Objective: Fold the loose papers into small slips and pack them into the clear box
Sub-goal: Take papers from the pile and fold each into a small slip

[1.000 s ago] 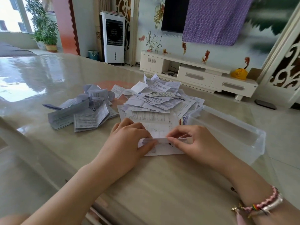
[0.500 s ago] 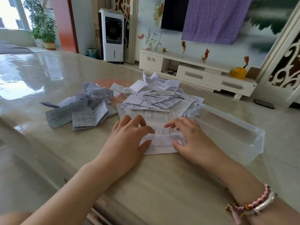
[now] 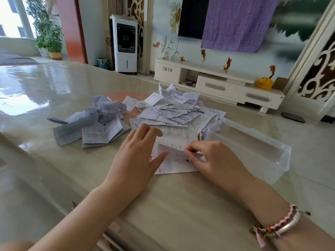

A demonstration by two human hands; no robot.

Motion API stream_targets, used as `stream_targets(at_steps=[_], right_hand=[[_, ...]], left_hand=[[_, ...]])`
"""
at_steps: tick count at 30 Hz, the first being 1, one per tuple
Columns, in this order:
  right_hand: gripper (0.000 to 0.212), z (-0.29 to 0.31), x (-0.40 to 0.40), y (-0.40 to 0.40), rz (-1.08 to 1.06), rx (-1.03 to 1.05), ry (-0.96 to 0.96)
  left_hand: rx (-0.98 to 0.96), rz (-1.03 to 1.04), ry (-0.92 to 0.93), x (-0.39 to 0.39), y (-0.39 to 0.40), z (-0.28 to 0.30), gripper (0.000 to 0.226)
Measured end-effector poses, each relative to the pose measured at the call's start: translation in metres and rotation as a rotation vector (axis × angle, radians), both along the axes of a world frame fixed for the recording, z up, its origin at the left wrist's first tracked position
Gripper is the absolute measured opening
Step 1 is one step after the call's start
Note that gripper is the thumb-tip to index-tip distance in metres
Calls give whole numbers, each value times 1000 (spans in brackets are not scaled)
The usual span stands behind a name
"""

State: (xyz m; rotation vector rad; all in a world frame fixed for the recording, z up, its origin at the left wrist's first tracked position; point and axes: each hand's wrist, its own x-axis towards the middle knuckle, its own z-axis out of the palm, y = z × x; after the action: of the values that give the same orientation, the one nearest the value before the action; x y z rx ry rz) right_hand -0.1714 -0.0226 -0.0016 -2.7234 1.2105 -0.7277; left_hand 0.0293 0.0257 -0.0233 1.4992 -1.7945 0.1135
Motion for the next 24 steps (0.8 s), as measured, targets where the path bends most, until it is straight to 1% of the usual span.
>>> stream_targets(at_steps=[2,5,9,11,13,14,16,18,20,22,24], right_hand=[[13,-1,1,0,-8,5,-45],[8,-1,3,2,23,72,-130],[14,1,7,9,93,182,-292],[14,3,10,11,123,193,-340],[11,3,13,11,148,201,-367],[10,3,14,11,149,200,-374],[13,2,14,9,120,156,-371],[23,0,11,6,67,160,-386],[20,-1,9,3,45,192,-354],[17,-3,8,1,61,161,-282],[20,-4,9,1,86,140,-272]], left_hand=[[-3,-29,99,-3,3,1,32],[38,-88,196,-6,5,-1,34],[134,-145,292,-11,6,-3,43],[152,-164,344,-13,6,-1,37],[154,-163,363,-14,5,1,22],[148,-164,374,-14,5,3,17],[161,-162,452,-15,5,6,18],[230,-182,606,-15,4,9,22],[315,-239,738,-13,2,10,17],[375,-277,793,-11,0,9,9],[392,-293,818,-8,-2,8,9]])
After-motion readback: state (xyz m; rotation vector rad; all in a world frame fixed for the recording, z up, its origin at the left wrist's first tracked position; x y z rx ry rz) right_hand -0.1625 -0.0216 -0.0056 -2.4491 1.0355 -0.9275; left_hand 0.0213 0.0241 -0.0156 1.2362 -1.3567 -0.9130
